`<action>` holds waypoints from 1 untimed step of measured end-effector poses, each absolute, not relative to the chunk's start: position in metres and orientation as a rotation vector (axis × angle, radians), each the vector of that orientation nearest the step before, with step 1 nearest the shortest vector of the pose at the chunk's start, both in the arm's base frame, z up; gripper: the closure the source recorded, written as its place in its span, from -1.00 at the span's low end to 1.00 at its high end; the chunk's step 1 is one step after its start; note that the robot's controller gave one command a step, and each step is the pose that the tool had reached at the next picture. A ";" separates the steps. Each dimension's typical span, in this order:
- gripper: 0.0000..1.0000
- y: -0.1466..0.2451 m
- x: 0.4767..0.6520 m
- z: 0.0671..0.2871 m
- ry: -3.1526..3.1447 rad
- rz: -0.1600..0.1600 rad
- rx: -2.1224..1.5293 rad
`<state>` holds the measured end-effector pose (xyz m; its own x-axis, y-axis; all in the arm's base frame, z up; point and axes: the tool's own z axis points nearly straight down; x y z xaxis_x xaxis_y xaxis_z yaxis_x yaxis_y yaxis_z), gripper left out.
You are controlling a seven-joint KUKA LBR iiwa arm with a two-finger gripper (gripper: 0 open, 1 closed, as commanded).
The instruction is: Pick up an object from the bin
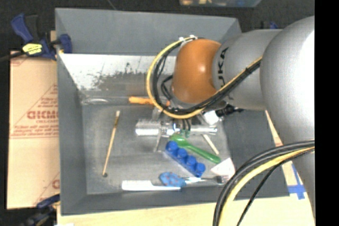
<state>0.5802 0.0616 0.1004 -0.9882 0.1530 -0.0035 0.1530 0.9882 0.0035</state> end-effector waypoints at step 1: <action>-1.00 0.054 0.572 0.072 3.095 0.016 0.366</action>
Offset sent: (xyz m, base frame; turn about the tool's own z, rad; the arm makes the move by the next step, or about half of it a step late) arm -0.0070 -0.0058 -0.0304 0.1472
